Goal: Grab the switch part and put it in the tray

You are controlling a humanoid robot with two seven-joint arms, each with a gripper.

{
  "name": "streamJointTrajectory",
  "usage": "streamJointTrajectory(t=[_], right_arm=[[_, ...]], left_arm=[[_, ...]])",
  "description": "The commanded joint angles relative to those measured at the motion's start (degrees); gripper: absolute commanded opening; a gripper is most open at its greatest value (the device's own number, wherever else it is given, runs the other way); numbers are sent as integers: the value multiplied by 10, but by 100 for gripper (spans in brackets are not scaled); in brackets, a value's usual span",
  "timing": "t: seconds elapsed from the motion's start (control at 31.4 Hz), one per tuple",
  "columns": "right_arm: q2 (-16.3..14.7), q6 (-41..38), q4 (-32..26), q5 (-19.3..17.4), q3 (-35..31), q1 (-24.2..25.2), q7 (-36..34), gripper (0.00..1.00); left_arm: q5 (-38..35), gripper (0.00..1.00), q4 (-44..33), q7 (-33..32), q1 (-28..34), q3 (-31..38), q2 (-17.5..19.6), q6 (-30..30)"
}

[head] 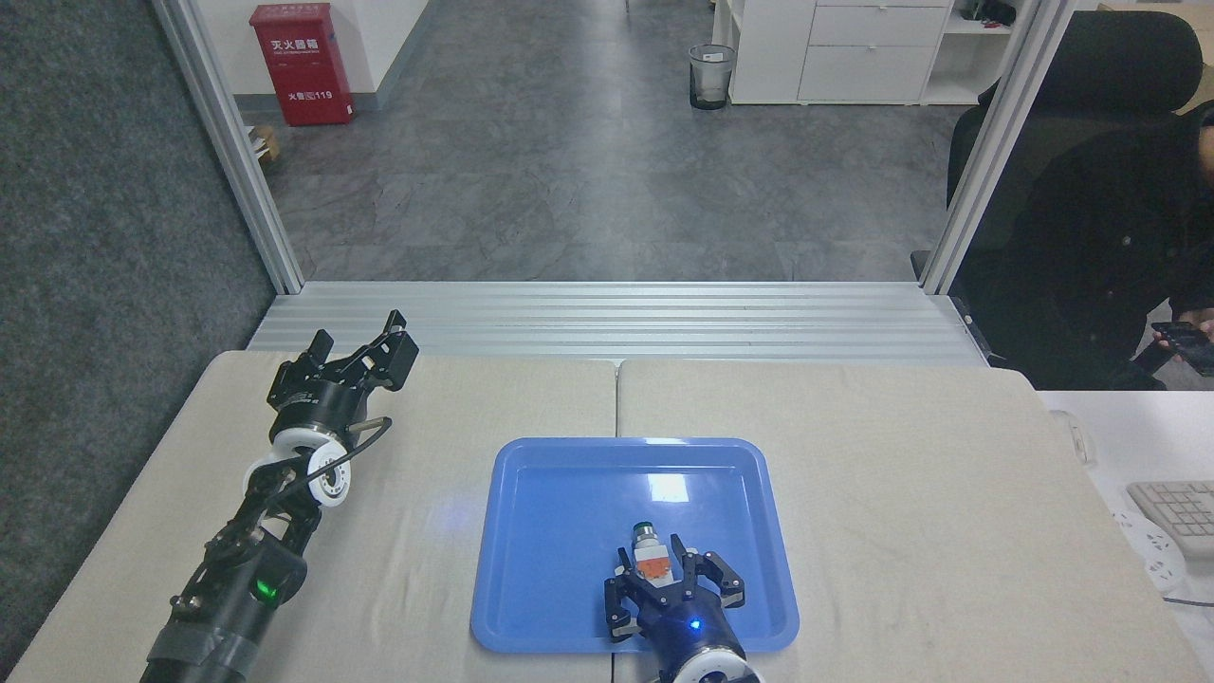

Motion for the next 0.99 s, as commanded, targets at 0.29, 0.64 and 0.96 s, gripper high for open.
streamJointTrajectory(t=[0.29, 0.64, 0.96], right_arm=[[6, -12, 29, -24, -224, -181, -76, 98], [-176, -102, 52, -141, -242, -186, -82, 99], [-244, -163, 78, -174, -241, -160, -190, 99]], left_arm=[[0, 100, 0, 0, 0, 1, 0, 0], [0, 100, 0, -1, 0, 0, 0, 0], [0, 100, 0, 0, 0, 0, 0, 1]])
